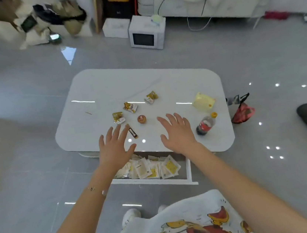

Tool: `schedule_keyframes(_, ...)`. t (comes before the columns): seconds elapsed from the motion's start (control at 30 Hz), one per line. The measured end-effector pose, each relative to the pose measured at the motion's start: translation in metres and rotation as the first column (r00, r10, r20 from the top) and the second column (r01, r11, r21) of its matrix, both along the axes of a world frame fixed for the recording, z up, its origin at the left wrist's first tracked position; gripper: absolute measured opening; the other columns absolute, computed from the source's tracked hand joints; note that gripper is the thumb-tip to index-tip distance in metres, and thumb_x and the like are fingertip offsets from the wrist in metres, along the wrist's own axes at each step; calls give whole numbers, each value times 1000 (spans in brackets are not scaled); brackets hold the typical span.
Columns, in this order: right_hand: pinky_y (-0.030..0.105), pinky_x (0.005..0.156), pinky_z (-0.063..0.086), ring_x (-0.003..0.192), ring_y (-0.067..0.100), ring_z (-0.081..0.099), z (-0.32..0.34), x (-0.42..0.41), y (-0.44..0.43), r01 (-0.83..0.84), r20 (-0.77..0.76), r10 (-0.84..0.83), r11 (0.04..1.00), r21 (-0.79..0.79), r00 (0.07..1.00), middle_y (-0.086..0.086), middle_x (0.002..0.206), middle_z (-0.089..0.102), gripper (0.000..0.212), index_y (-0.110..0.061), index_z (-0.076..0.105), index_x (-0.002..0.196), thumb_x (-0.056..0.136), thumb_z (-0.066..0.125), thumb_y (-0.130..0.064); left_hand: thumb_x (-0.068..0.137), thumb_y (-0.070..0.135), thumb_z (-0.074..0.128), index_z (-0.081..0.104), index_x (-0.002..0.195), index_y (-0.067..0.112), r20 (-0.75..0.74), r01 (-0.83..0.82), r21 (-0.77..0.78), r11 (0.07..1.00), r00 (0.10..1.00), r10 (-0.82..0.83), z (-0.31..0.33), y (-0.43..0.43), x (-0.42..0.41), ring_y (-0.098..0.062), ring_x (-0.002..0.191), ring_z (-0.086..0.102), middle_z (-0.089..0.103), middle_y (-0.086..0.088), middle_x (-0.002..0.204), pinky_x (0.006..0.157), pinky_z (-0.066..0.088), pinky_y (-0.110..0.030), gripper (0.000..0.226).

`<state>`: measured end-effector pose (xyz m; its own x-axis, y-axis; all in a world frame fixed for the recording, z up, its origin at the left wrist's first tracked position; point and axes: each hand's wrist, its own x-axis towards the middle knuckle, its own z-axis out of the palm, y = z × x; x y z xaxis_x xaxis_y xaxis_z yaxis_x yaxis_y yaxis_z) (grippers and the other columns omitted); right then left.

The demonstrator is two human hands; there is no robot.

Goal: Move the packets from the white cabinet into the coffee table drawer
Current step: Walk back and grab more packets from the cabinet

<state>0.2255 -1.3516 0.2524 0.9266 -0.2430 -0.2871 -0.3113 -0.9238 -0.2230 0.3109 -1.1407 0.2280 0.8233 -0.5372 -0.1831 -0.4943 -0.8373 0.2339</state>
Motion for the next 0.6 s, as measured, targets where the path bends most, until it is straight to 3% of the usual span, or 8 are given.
schedule_keyframes(0.17, 46, 118, 6, 147, 29, 5, 52, 10, 27, -177, 34, 178, 984, -28, 983, 4, 159, 13, 65, -31, 9, 153, 96, 40, -38, 86, 59, 32, 23, 150, 33, 96, -78, -141, 987, 991, 92, 63, 44, -8, -26, 147, 17, 23, 1, 158, 117, 11, -52, 70)
schedule_keyframes(0.27, 46, 118, 12, 146, 28, 10, 72, 33, 51, -296, 73, 299, 954, -57, 951, 4, 158, 17, 66, -30, 14, 152, 94, 44, -38, 86, 62, 29, 17, 151, 37, 150, -160, -106, 981, 973, 174, 85, 75, -6, -27, 148, 13, 18, 3, 160, 118, 8, -52, 70)
schedule_keyframes(0.37, 44, 116, 14, 145, 28, 14, 87, 63, 87, -404, 94, 408, 913, -58, 908, 5, 156, 22, 66, -29, 18, 151, 93, 47, -37, 93, 55, 40, 11, 151, 37, 179, -243, -66, 968, 951, 252, 97, 113, -4, -28, 148, 8, 13, 2, 161, 118, 6, -51, 67)
schedule_keyframes(0.6, 41, 106, 29, 133, 28, 35, 109, 124, 223, -667, 52, 670, 743, -61, 741, 6, 147, 38, 56, -22, 33, 146, 91, 47, -27, 93, 53, 37, 21, 151, 31, 206, -485, -50, 873, 850, 485, 108, 248, -15, -32, 144, 21, 26, -3, 157, 115, 13, -48, 64)
